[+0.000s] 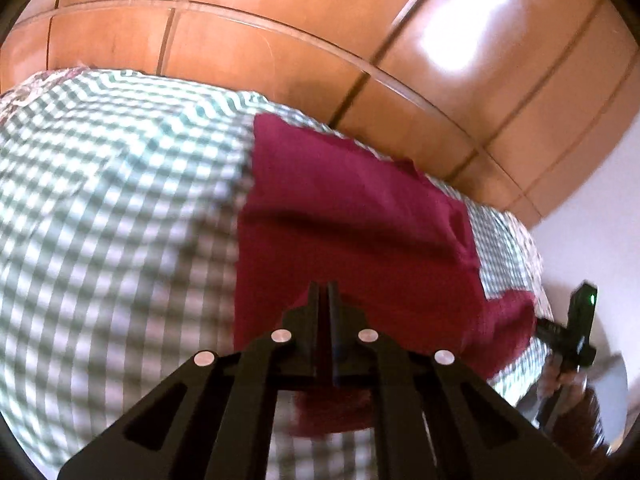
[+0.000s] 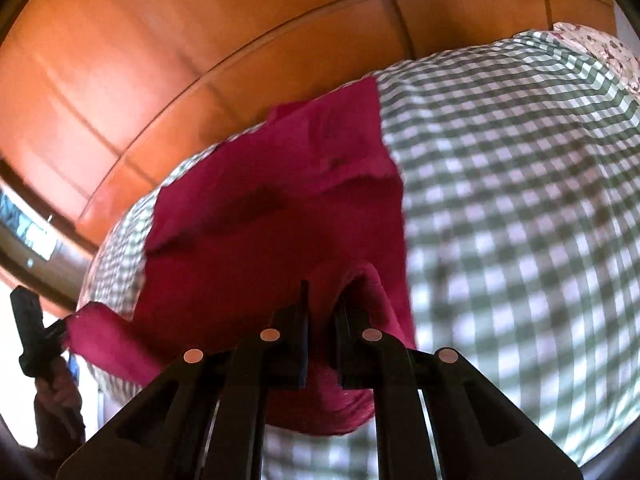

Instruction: Fold small clothes

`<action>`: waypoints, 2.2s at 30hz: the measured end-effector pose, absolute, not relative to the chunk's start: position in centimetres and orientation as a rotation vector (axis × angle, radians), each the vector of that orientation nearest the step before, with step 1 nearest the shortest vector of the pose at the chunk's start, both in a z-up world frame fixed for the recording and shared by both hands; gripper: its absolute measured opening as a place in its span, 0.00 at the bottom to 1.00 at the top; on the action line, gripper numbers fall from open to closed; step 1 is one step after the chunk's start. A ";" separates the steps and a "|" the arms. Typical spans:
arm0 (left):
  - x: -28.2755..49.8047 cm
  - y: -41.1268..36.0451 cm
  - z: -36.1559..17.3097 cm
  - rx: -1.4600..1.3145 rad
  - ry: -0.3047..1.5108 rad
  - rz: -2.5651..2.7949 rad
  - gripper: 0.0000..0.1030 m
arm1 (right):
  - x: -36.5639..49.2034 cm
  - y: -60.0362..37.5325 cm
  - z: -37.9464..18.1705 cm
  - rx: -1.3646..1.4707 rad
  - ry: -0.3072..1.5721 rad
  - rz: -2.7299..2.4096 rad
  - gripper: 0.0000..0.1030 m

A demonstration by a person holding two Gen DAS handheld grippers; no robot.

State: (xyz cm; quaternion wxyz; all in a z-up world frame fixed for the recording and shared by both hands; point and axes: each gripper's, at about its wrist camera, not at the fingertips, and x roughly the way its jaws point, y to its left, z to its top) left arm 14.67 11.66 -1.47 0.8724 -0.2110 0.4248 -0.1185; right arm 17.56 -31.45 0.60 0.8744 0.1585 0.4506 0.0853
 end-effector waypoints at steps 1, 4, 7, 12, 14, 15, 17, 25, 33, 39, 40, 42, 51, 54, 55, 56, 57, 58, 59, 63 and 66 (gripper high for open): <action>16.0 11.6 -1.5 -0.442 0.889 -0.240 0.05 | 18.5 -31.7 0.5 0.335 0.940 0.173 0.08; 19.0 11.9 -1.1 -0.403 0.864 -0.121 0.46 | 21.2 -31.9 0.4 0.357 0.941 0.166 0.31; 19.4 13.5 -1.4 -0.465 0.844 -0.106 0.68 | 21.6 -32.5 0.9 0.412 0.918 0.193 0.89; 17.0 15.3 -4.7 -0.496 0.905 -0.130 0.68 | 18.7 -35.2 0.7 0.449 0.902 0.137 0.90; 15.1 15.3 -6.2 -0.489 0.924 -0.148 0.68 | 17.1 -35.8 -0.3 0.431 0.929 0.127 0.90; 14.5 15.1 -6.7 -0.488 0.931 -0.159 0.67 | 16.4 -35.8 -0.9 0.415 0.944 0.128 0.90; 13.5 14.3 -8.0 -0.479 0.961 -0.181 0.64 | 15.2 -35.0 -2.2 0.371 0.964 0.123 0.90; 13.9 11.3 -8.5 -0.380 0.976 -0.217 0.14 | 17.9 -31.0 -3.8 0.212 0.961 0.095 0.23; 10.0 12.3 -7.7 -0.406 0.977 -0.271 0.11 | 14.7 -31.3 -2.0 0.222 0.953 0.145 0.16; 3.4 12.3 -8.1 -0.422 1.031 -0.325 0.11 | 9.1 -32.7 -2.5 0.183 1.035 0.197 0.16; 2.2 12.3 -8.5 -0.429 1.049 -0.331 0.11 | 8.3 -33.0 -2.6 0.181 1.052 0.204 0.16; 1.1 12.3 -8.5 -0.431 1.050 -0.347 0.15 | 6.6 -33.4 -3.0 0.180 1.088 0.220 0.16; 5.1 14.2 -5.4 -0.432 0.930 -0.315 0.43 | 8.3 -33.6 0.5 0.094 0.972 0.163 0.59; 8.2 14.5 -5.5 -0.428 0.926 -0.286 0.45 | 11.1 -33.4 0.5 0.076 0.932 0.118 0.59; 9.0 14.4 -5.6 -0.434 0.924 -0.304 0.46 | 12.1 -33.1 0.2 0.068 0.928 0.108 0.59; 9.7 14.3 -5.8 -0.441 0.924 -0.311 0.47 | 12.8 -33.0 0.0 0.064 0.931 0.110 0.59; 10.6 14.2 -6.1 -0.453 0.930 -0.302 0.48 | 13.4 -32.8 -0.4 0.057 0.935 0.111 0.57; 11.1 14.0 -6.3 -0.465 0.936 -0.304 0.48 | 14.0 -32.3 -0.9 0.038 0.942 0.108 0.49; 11.8 13.9 -6.6 -0.477 0.942 -0.312 0.48 | 14.5 -32.1 -1.2 0.029 0.952 0.110 0.40; 12.5 13.1 -6.8 -0.469 0.938 -0.333 0.48 | 14.8 -31.9 -1.7 0.056 0.955 0.119 0.28; 12.3 12.8 -6.5 -0.445 0.925 -0.356 0.13 | 14.4 -32.1 -1.6 0.061 0.955 0.104 0.10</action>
